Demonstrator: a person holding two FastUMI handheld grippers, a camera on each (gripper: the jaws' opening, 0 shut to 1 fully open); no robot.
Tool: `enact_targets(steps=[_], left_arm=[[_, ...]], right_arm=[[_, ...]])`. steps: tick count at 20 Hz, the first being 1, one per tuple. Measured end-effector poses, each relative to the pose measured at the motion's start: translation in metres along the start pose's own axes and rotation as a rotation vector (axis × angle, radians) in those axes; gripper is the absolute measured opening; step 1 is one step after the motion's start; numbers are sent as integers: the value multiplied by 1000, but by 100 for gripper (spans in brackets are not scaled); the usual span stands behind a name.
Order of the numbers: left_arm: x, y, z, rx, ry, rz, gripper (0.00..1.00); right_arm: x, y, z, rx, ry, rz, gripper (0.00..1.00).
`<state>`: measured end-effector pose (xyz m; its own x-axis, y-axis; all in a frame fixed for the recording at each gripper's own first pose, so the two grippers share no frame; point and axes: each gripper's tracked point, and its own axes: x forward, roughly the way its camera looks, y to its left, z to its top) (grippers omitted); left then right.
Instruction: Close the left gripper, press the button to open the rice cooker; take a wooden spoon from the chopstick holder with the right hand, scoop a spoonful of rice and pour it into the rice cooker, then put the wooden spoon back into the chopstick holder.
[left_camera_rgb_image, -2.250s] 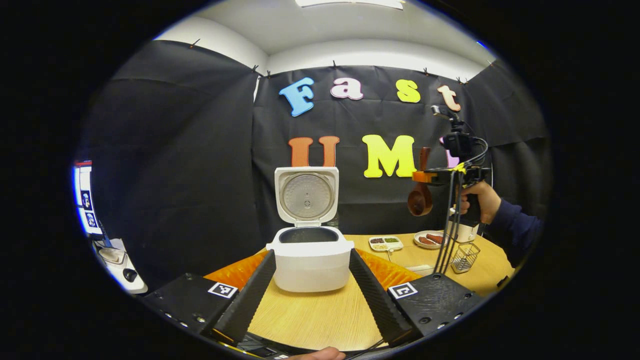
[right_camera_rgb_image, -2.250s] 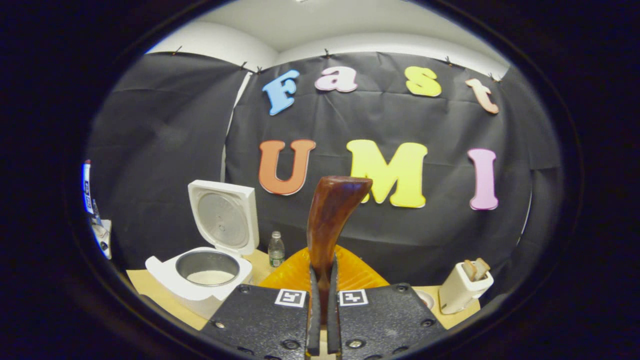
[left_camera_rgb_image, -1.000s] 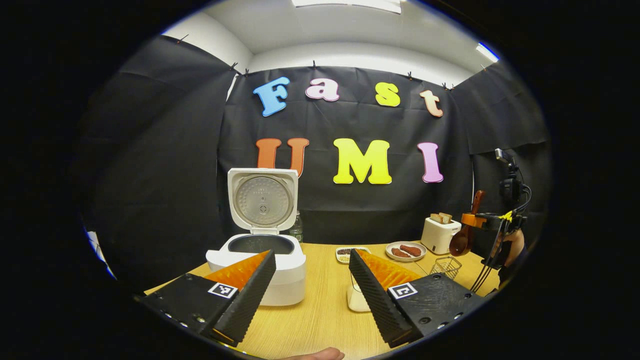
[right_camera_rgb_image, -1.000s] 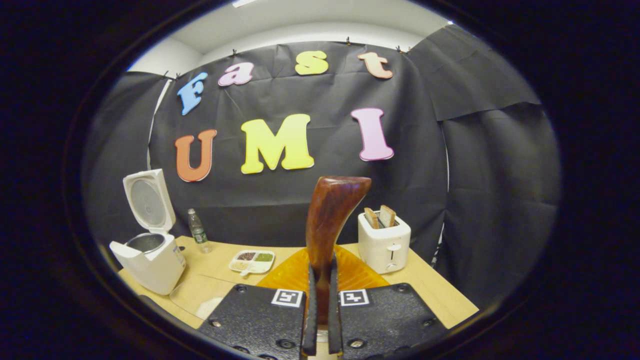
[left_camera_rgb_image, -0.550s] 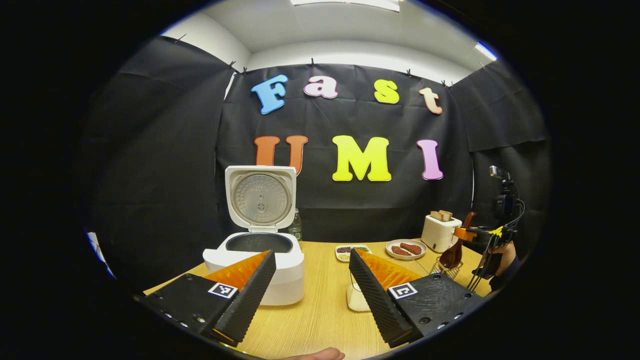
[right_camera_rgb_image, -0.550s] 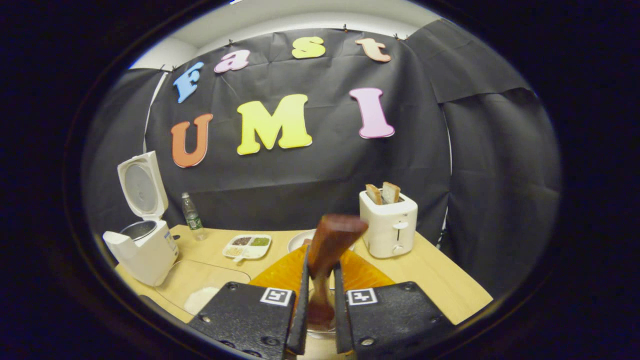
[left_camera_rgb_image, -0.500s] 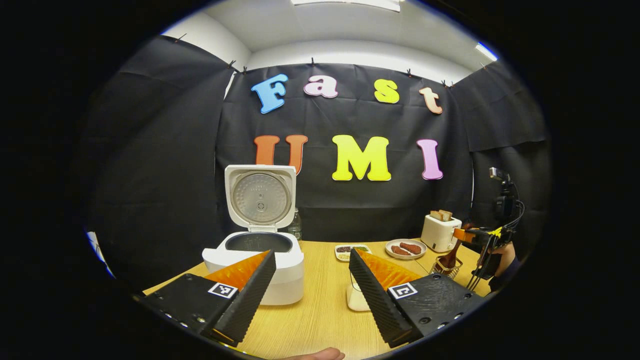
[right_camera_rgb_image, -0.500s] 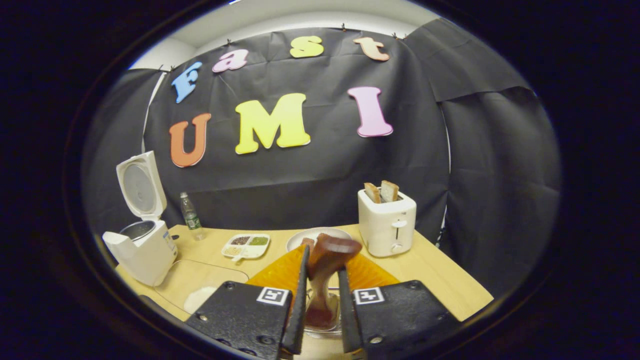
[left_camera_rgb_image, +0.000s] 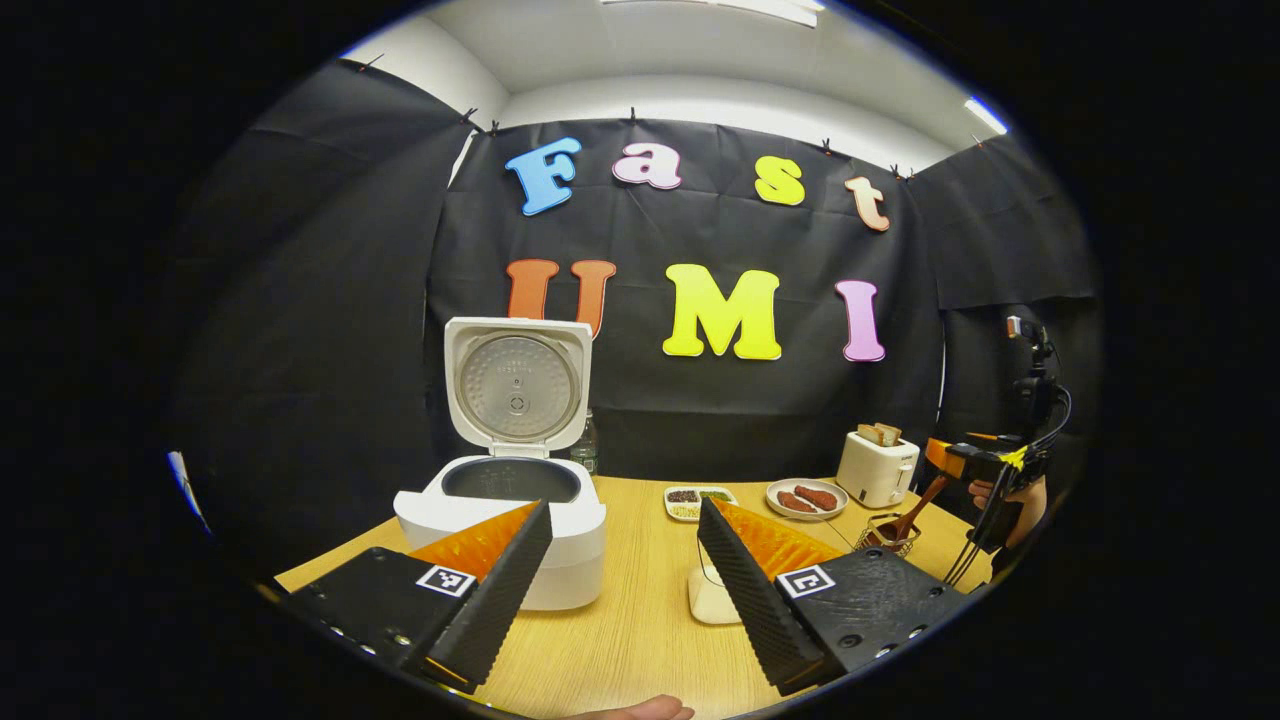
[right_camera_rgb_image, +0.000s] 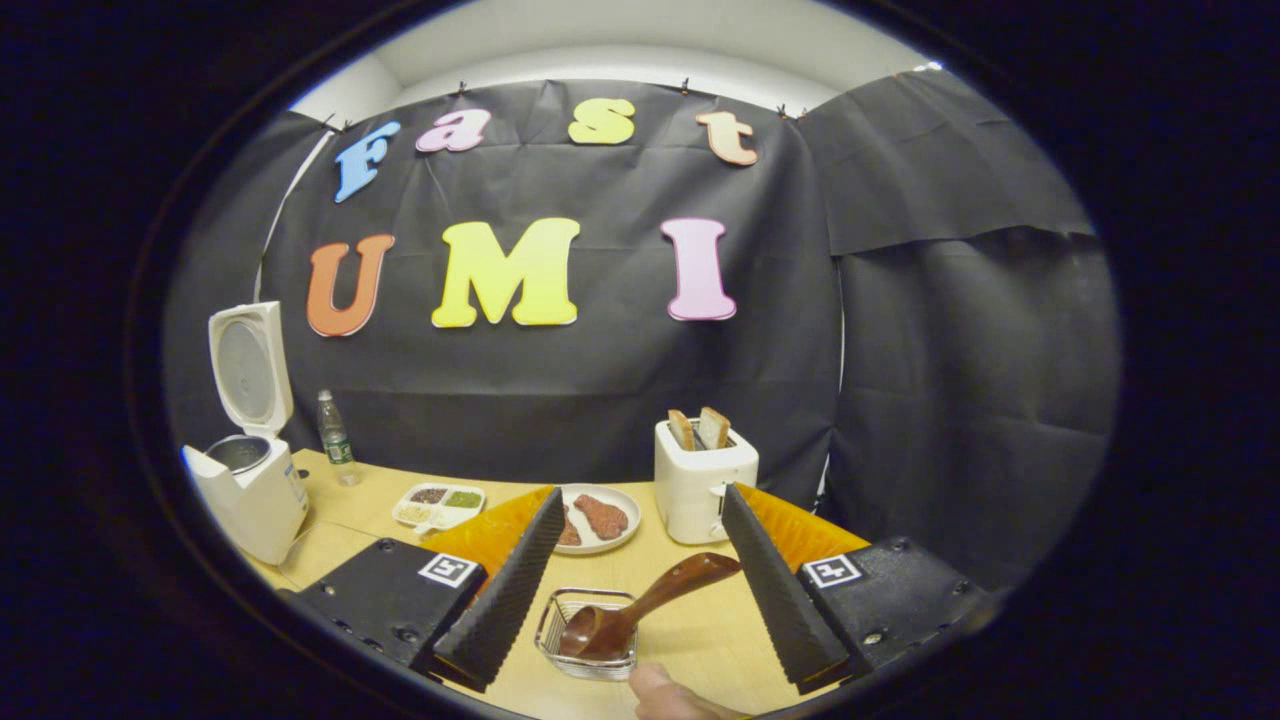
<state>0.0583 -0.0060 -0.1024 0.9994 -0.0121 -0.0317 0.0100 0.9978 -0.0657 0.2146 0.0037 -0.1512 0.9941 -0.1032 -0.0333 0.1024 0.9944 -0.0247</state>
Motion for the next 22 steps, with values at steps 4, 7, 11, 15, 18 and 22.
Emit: enact_targets(steps=[4,7,11,15,18,22], left_arm=[[7,28,26,23,-27,49,94],[17,48,45,13,-24,62,94],[35,80,78,34,-52,106,94],[60,104,103,54,-39,141,94],[84,108,122,40,-42,132,94],[131,100,137,-30,-9,25,94]], right_arm=[[-32,3,17,-3,-22,24,100],[-49,1,22,-16,-18,24,100],[-65,1,26,-19,-10,38,100],[-68,1,30,-18,-12,48,100],[-71,6,36,0,-25,75,100],[-74,11,45,15,-62,109,100]])
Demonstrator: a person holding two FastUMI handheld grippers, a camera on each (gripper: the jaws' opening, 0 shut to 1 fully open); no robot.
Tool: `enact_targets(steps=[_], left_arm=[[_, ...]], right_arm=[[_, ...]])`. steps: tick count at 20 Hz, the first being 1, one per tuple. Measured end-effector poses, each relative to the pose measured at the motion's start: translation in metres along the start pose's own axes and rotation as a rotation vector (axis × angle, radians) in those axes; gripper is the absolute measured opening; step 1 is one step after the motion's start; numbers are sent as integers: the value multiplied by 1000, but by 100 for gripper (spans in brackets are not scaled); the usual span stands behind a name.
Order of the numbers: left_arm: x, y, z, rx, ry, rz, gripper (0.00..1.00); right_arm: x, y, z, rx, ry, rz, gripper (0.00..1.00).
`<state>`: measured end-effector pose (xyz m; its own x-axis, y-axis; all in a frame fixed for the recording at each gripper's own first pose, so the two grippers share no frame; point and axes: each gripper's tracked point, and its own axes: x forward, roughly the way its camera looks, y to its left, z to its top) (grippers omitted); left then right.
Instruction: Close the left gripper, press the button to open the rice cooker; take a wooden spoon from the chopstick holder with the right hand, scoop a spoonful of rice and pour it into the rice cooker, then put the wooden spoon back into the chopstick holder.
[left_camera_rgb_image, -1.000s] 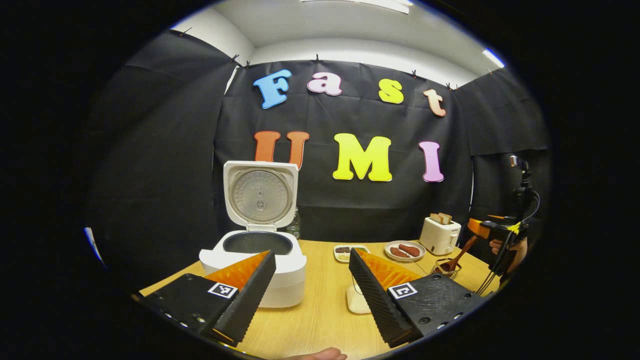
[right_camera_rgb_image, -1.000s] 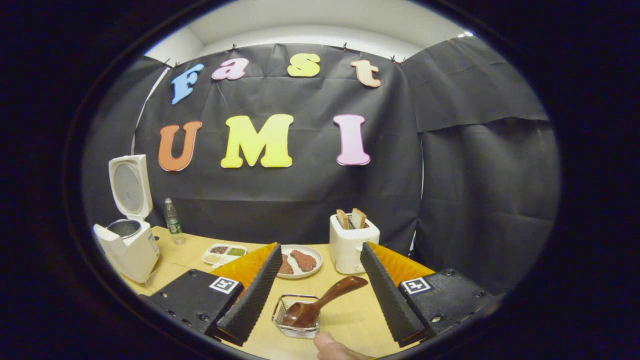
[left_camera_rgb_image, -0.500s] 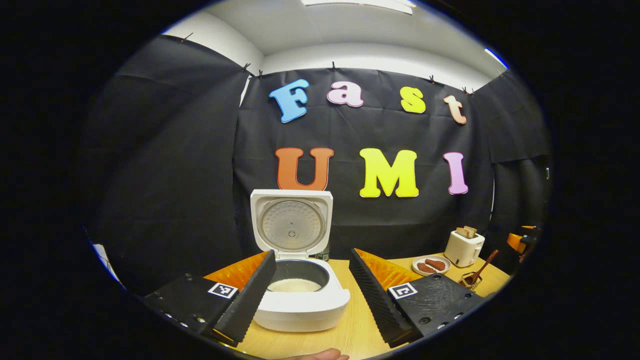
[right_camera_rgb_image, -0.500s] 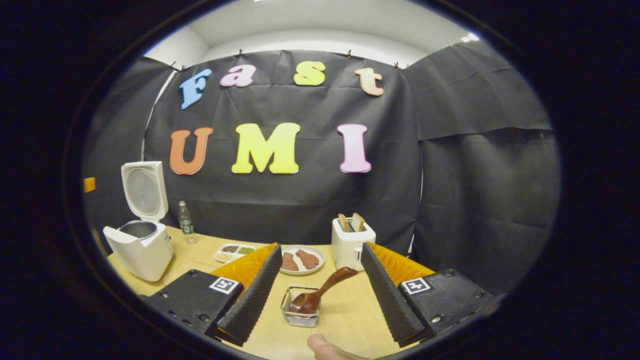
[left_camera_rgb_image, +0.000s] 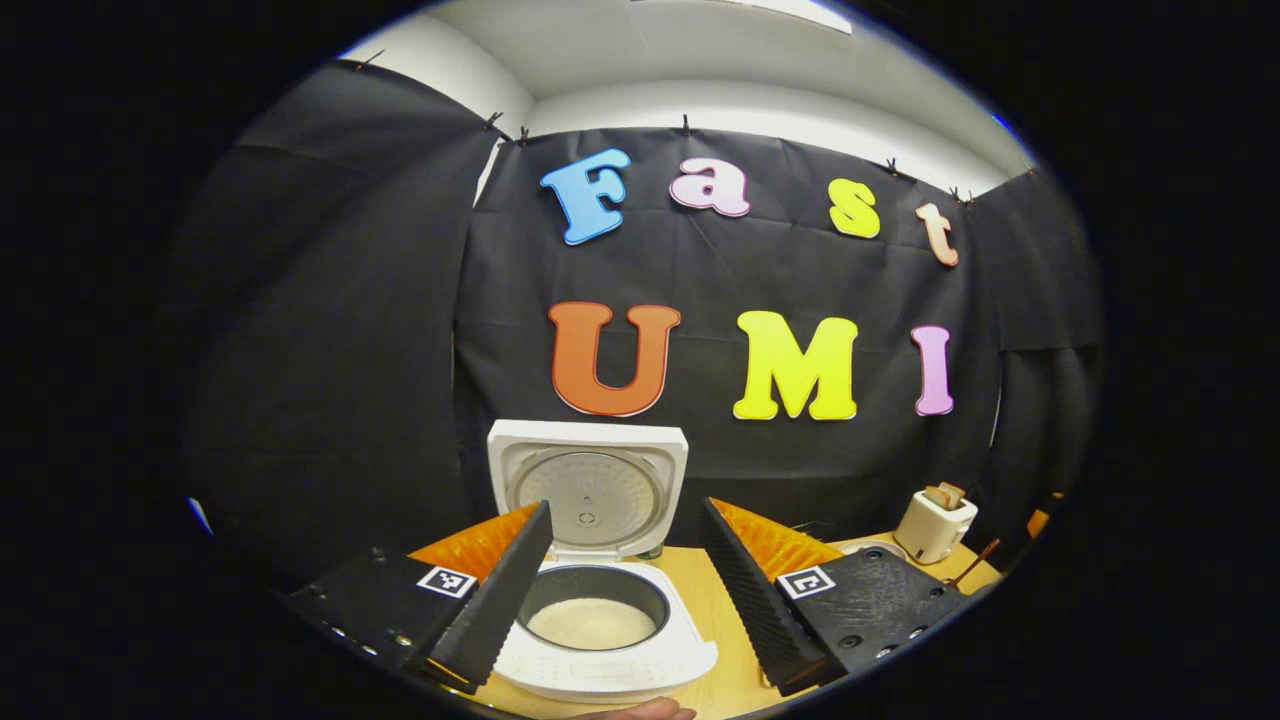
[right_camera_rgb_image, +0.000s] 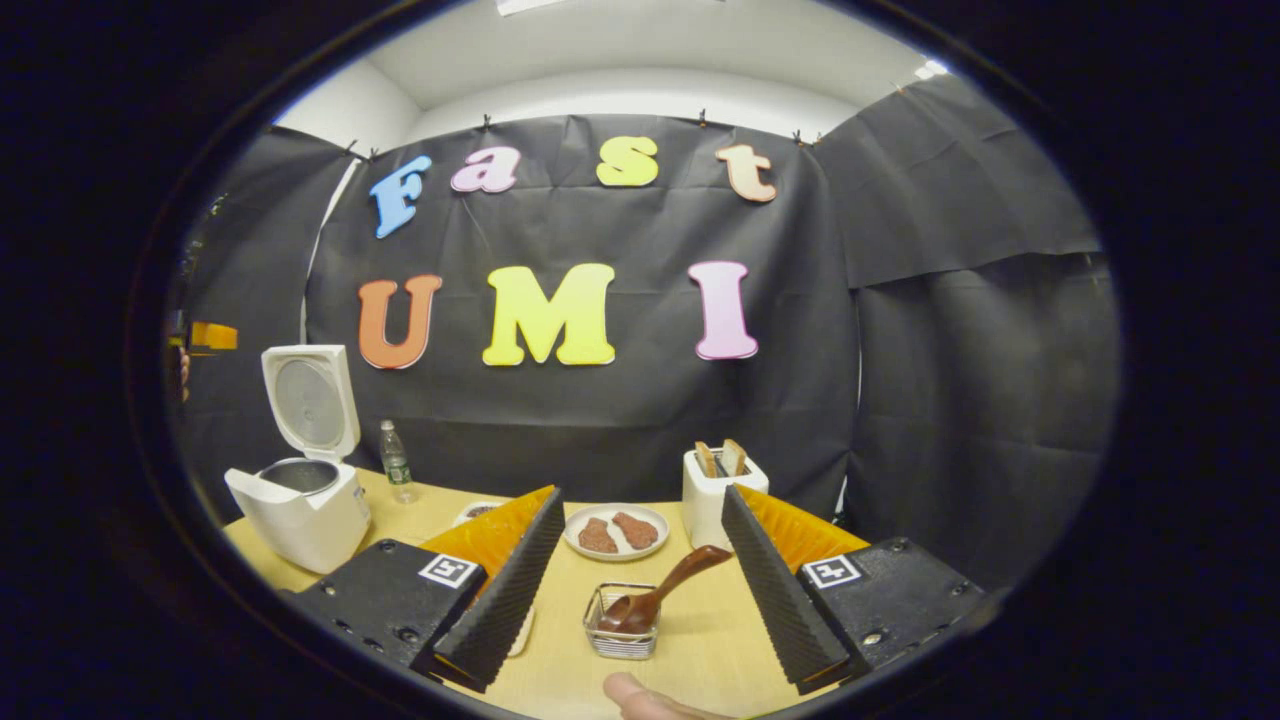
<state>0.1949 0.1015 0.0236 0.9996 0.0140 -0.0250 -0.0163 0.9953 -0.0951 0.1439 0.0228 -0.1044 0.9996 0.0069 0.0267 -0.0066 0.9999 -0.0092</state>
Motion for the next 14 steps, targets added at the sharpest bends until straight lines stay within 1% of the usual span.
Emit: enact_targets(steps=[1,3,5,6,8,9,11,14], left_arm=[[13,-1,5,-10,0,-20,94],[40,17,16,-13,-14,8,94],[68,33,26,-19,-26,41,94],[81,37,29,-28,-35,45,94],[104,44,44,-32,-84,37,94],[114,45,53,-28,-123,11,94],[138,53,60,-27,-160,0,94],[169,73,64,-21,-198,40,94]], right_arm=[[0,0,1,-4,-8,5,100],[2,-4,2,-13,-20,0,100],[1,-2,3,-11,-28,14,100],[2,-1,2,-10,-30,19,100],[6,-1,3,-11,-39,32,100],[6,-2,3,-12,-42,34,100],[9,-3,1,-10,-48,35,100],[16,2,-3,-9,-50,57,100]])
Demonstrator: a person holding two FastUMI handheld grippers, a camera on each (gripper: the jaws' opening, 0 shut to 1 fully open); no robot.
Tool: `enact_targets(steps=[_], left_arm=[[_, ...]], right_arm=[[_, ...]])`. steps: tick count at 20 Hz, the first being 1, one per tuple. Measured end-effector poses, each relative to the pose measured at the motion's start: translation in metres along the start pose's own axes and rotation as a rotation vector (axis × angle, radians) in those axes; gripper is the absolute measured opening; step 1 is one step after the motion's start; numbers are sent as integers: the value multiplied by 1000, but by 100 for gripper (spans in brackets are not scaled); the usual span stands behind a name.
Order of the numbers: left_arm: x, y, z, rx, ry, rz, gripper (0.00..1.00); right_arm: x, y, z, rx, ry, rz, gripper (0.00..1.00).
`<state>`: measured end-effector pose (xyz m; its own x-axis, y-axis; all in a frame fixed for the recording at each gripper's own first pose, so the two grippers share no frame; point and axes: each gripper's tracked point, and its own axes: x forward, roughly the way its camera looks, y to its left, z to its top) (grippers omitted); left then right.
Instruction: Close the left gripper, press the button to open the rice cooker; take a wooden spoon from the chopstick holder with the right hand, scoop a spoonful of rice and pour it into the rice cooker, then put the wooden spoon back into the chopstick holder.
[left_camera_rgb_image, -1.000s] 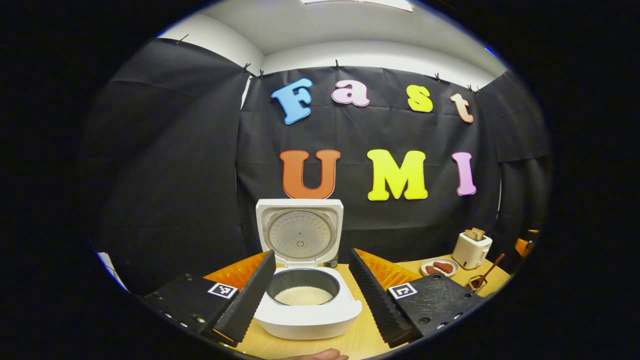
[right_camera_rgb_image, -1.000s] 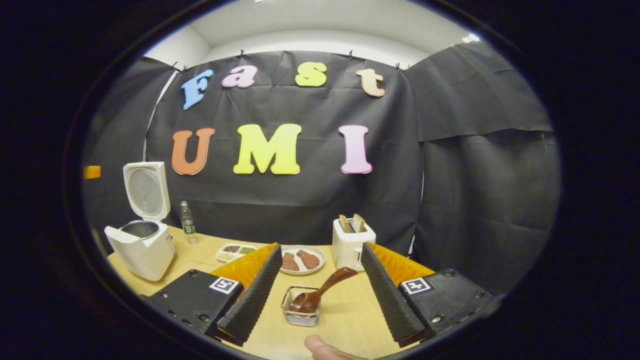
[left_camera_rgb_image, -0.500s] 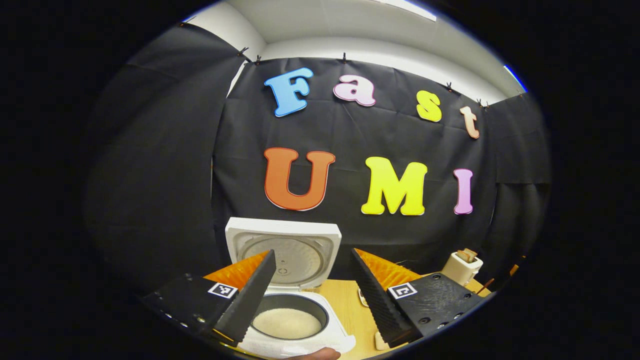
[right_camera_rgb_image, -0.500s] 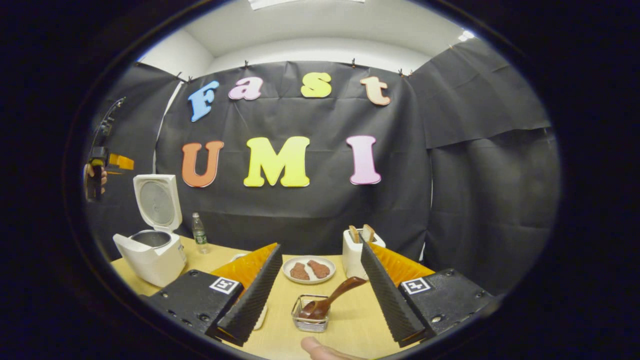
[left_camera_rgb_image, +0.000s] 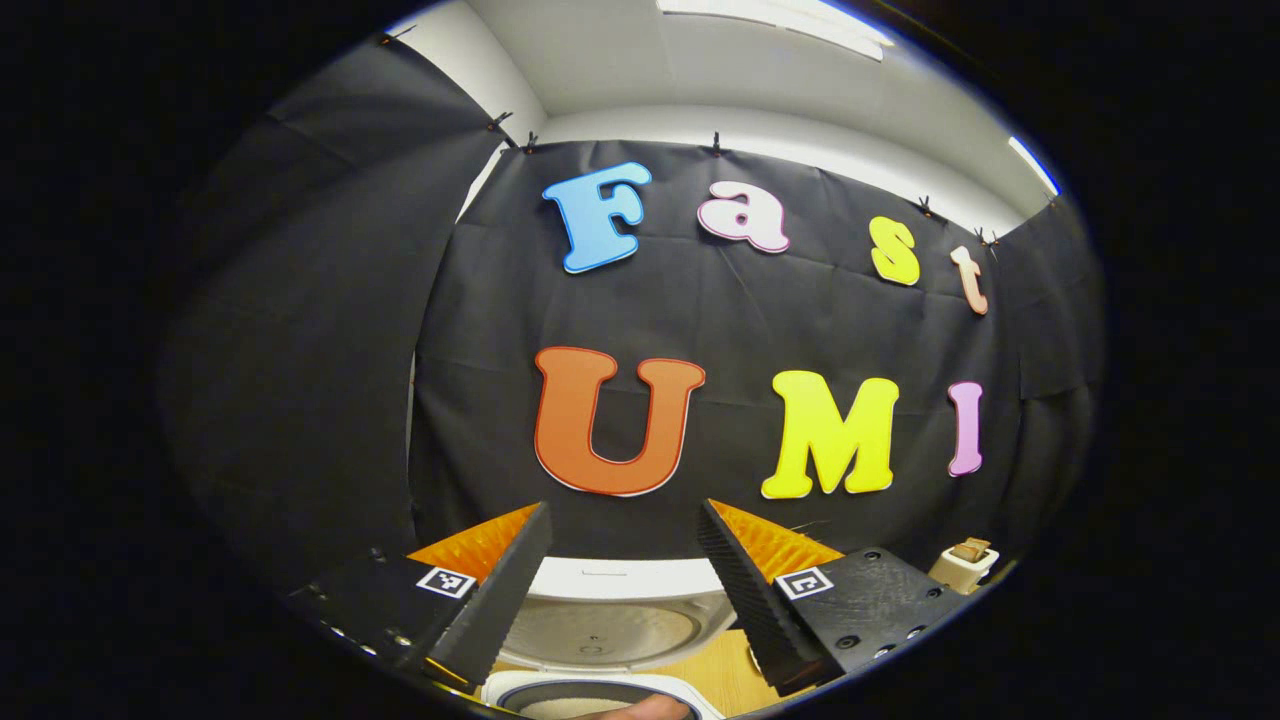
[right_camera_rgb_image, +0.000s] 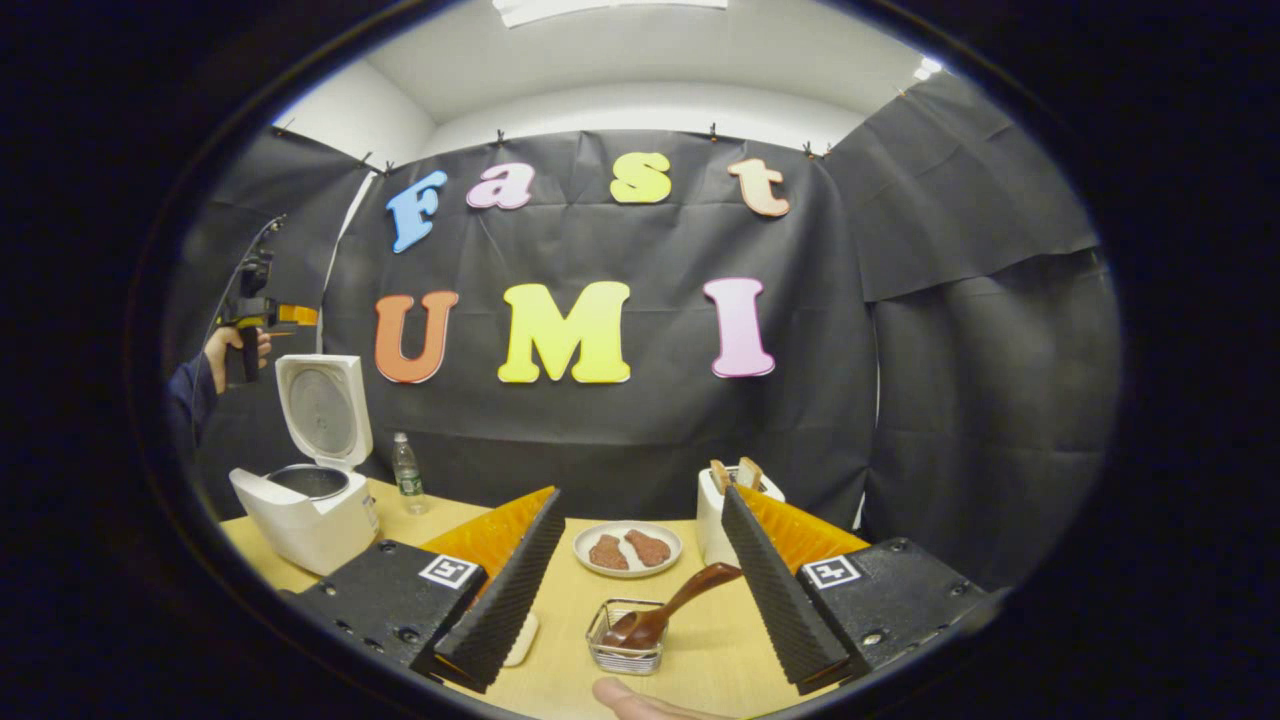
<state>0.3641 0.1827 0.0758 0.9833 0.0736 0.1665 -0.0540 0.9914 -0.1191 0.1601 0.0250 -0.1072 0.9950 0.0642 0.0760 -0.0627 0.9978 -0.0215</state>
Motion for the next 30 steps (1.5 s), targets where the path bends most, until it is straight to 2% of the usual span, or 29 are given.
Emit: enact_targets(steps=[3,5,9,12,14,16,17,20,24,30], left_arm=[[32,24,-30,1,74,89,93],[49,27,-37,-20,98,105,94],[66,36,-46,3,123,125,94],[73,47,-54,3,166,181,93],[76,43,-59,26,185,171,95],[70,46,-75,151,266,203,96],[73,41,-73,129,234,192,97],[63,32,-74,125,295,189,99],[40,28,-78,119,335,192,99],[-11,23,-96,108,476,240,98]], right_arm=[[5,5,1,-6,-13,16,100],[7,10,3,-13,-26,29,100],[11,18,-2,-30,-24,51,100],[14,22,-3,-17,-23,65,100],[9,28,2,8,-30,81,100],[4,37,6,10,-40,106,100],[-1,42,8,10,-43,119,100],[-13,45,12,15,-49,133,100],[-36,36,19,11,-53,108,100],[-80,33,44,-11,-80,100,100]])
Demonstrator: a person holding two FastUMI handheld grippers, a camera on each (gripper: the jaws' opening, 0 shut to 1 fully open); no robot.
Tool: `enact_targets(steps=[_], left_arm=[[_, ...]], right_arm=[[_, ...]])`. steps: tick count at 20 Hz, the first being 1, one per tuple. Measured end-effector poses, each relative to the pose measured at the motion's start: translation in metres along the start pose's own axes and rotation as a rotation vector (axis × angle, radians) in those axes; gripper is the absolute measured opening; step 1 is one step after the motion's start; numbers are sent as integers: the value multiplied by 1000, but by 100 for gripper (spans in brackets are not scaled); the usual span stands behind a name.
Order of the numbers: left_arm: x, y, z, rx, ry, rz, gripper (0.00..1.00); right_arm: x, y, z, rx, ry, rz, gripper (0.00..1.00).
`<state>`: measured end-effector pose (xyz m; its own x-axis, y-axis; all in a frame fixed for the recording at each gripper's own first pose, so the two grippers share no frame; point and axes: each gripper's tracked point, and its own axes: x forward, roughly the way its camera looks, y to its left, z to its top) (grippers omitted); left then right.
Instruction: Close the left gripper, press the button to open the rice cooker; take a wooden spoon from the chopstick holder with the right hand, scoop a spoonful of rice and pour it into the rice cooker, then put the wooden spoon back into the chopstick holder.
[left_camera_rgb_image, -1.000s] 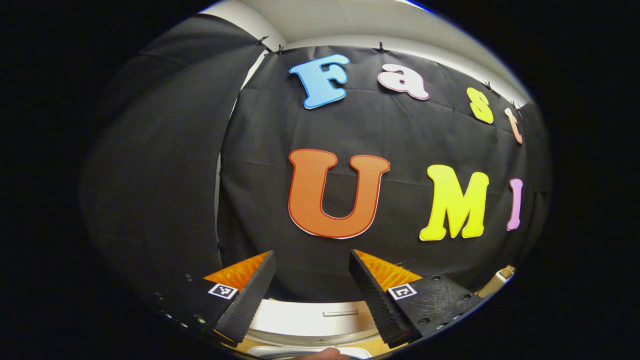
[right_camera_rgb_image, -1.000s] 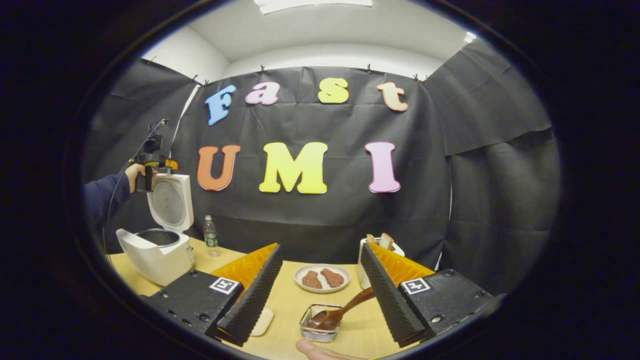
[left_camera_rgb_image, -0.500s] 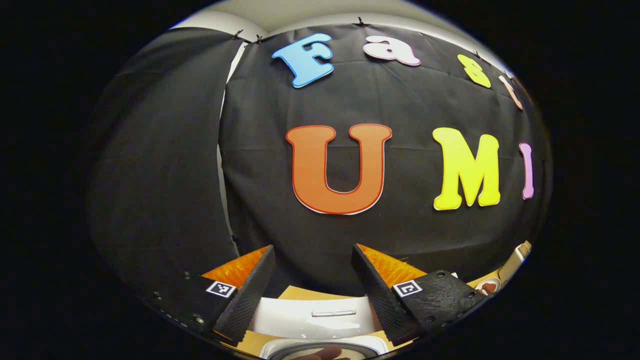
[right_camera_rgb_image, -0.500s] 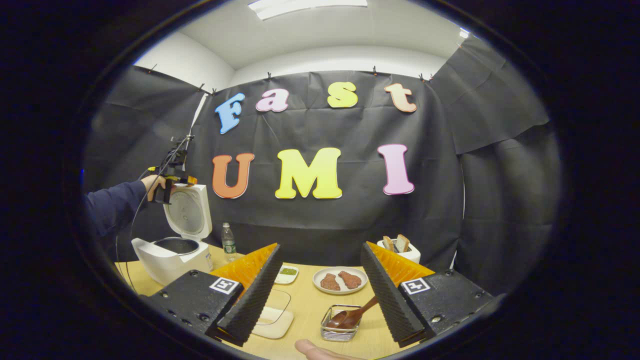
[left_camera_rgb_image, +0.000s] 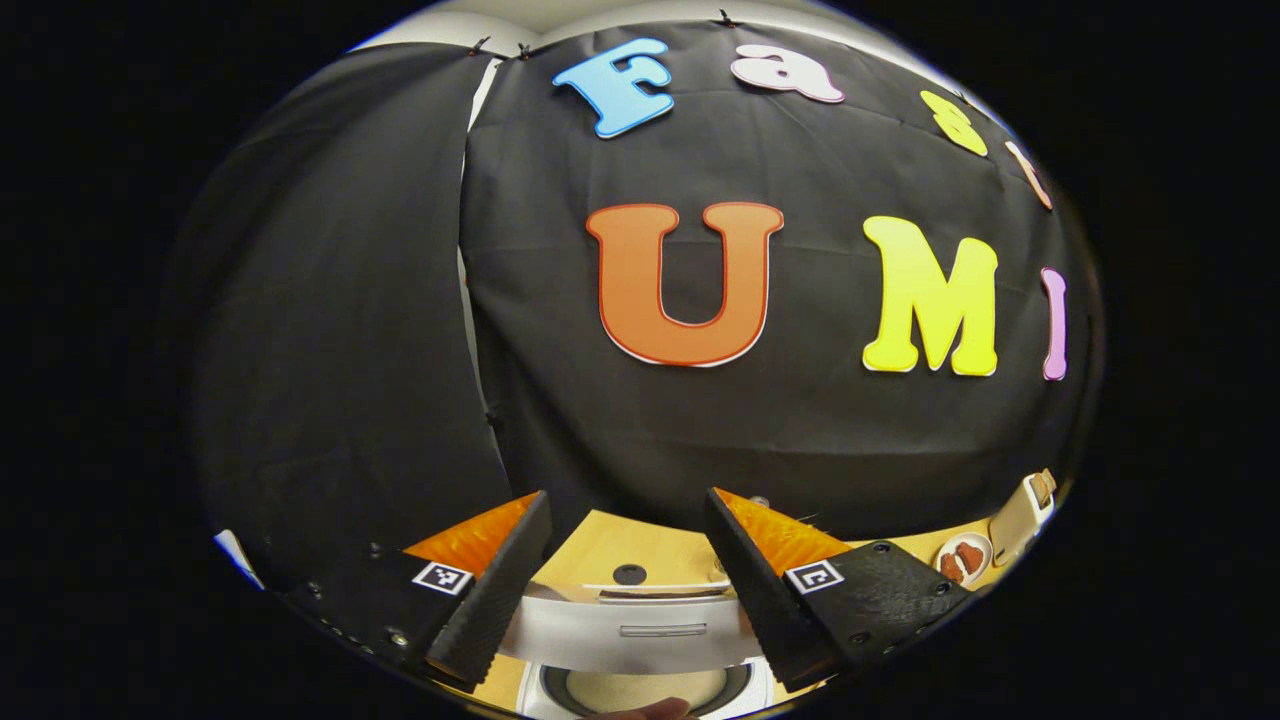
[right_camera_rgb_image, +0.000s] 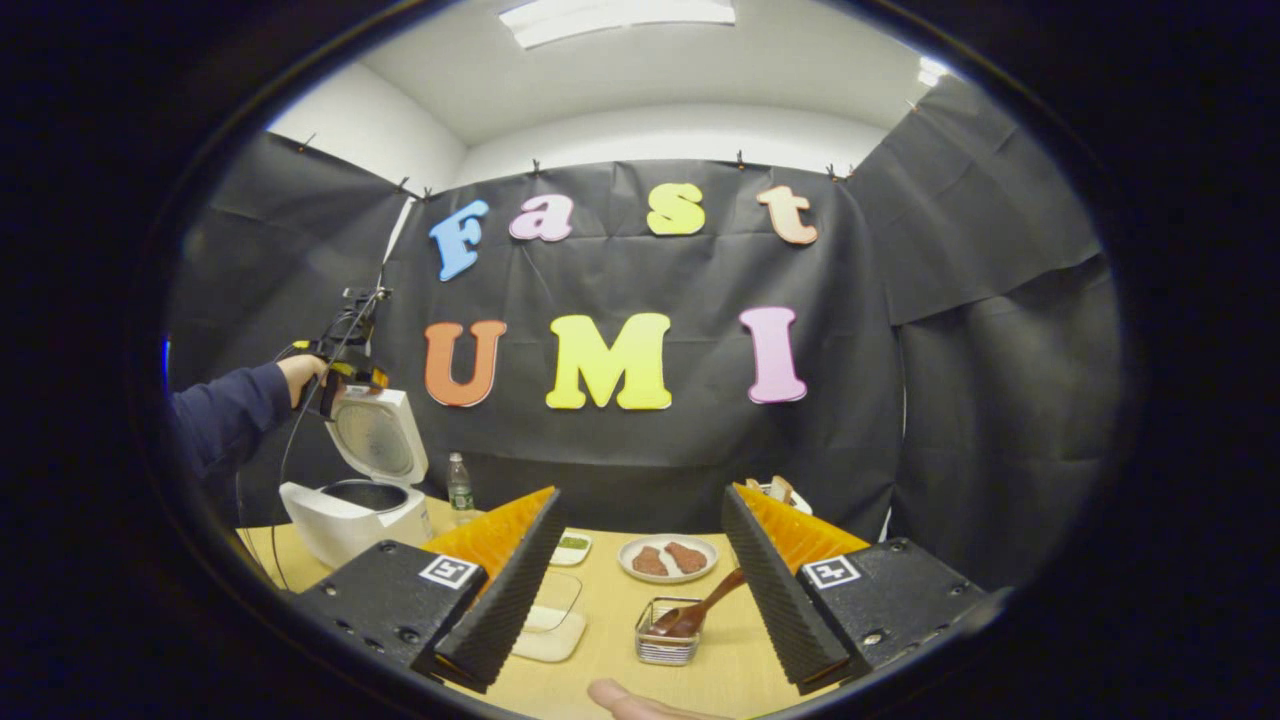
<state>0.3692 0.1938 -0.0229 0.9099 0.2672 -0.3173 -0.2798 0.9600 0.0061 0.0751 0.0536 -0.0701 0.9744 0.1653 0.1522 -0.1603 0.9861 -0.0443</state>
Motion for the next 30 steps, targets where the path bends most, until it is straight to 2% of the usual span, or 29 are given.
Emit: enact_targets(steps=[3,9,10,11,12,22,30], left_arm=[[-19,-5,-31,4,66,-19,98],[-53,-10,-114,21,227,-53,94],[-58,-8,-121,28,226,-56,95],[-62,-7,-130,25,247,-59,100],[-67,-8,-136,21,257,-63,95],[-102,-14,-199,47,409,-106,96],[-113,-18,-213,62,349,-100,96]], right_arm=[[-19,6,5,0,-16,9,100],[-37,8,-16,37,48,24,100],[-39,7,-19,47,60,25,100],[-42,7,-22,57,70,27,100],[-44,6,-24,68,80,30,100],[-56,9,-31,86,92,44,100],[-56,-3,-48,101,118,14,100]])
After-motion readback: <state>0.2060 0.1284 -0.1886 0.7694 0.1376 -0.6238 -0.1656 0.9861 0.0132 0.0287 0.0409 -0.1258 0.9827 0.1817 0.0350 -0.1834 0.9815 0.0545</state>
